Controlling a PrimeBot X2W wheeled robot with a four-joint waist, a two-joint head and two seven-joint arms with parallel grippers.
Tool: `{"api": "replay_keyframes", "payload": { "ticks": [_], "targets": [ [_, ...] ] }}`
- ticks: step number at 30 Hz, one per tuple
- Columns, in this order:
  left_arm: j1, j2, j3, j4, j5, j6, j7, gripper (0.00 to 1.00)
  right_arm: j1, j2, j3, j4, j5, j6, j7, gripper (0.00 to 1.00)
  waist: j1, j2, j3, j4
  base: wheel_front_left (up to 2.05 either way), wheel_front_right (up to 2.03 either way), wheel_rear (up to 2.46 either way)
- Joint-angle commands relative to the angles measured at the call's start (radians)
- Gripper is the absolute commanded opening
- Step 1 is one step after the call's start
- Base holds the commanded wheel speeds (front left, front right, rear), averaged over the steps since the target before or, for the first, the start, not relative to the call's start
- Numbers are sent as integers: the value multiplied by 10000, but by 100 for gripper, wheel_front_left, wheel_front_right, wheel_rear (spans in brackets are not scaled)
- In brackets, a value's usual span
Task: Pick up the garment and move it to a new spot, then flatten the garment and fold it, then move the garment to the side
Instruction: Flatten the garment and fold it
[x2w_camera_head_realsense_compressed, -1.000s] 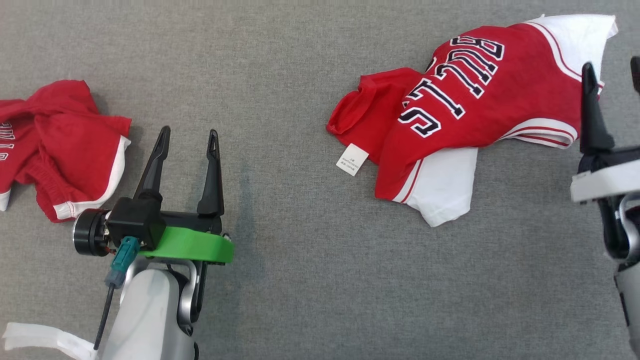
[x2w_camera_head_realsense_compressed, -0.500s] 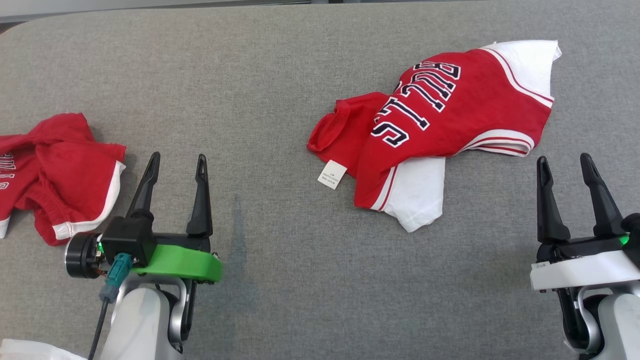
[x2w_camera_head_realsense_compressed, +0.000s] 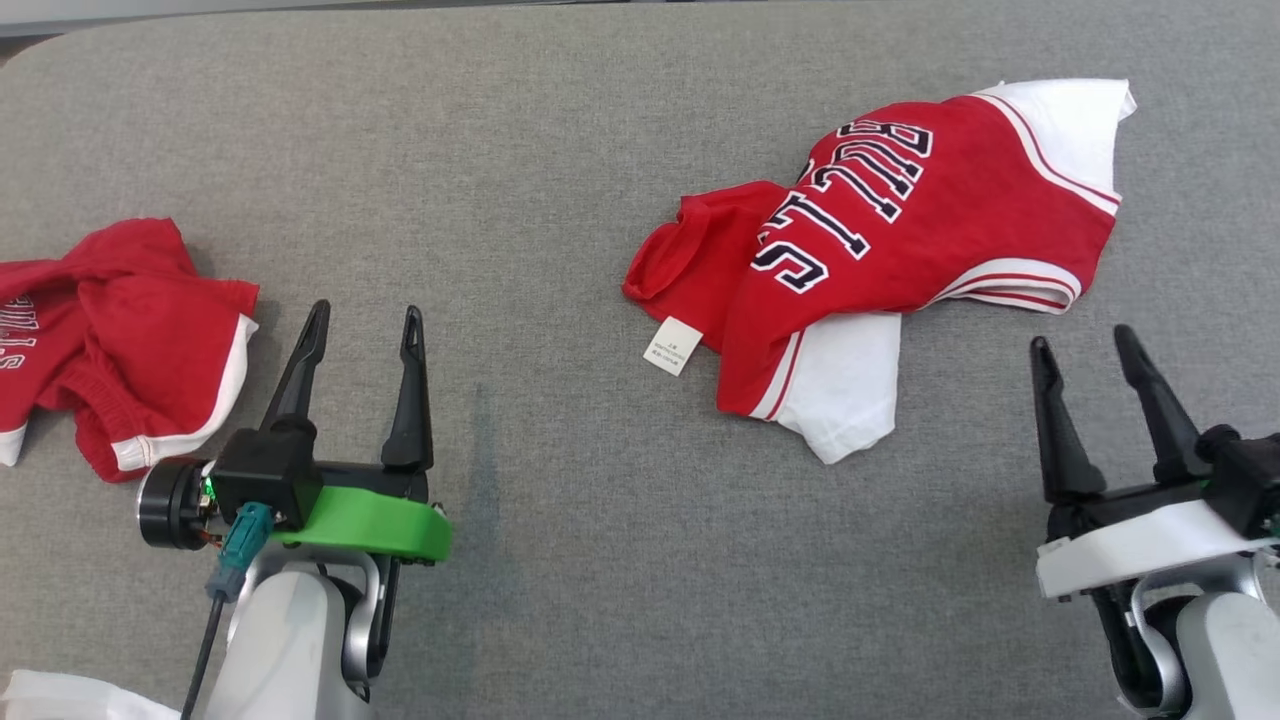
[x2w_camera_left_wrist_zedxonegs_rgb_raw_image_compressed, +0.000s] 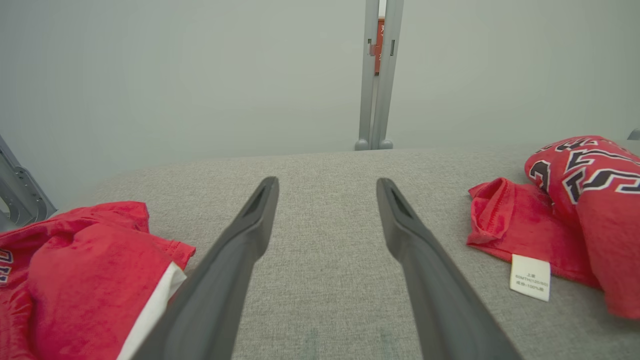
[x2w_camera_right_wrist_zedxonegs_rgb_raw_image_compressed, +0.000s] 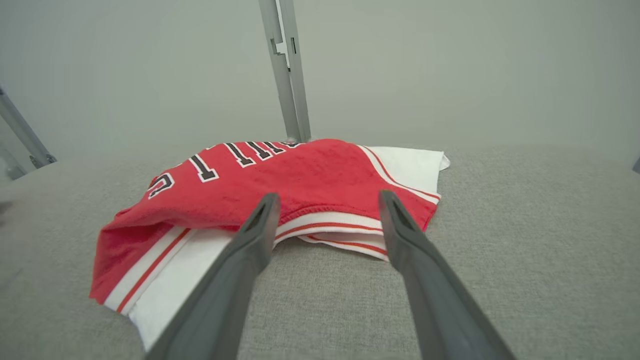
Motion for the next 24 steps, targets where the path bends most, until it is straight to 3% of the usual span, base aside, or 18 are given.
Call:
{"api": "replay_keyframes", "payload": {
  "ticks": [1,13,14,16,24],
  "targets": [
    [-192,-28,-60,-60,14,-29,-34,100,-197,-73,228,154,97,-16,98,100,0,0,203,186,0,0,0],
    [-637,-142,-448,-126,-126,-14,-34,100,-1324,-236,2129,2676,851,-18,117,100,0,0,993,781,0,0,0],
    [-649,-149,-448,-127,-133,1,-34,100,-1374,-220,2162,2809,915,-16,60,87,0,0,1003,785,0,0,0],
    [-627,-154,-427,-123,-142,35,-34,100,-1394,-177,2266,2975,1061,-16,-59,2,0,0,987,766,0,0,0],
    [-400,-155,-285,-123,-1,27,-34,100,-1222,-397,2126,2305,1371,-18,-471,0,0,0,715,402,0,0,0]
  ]
}}
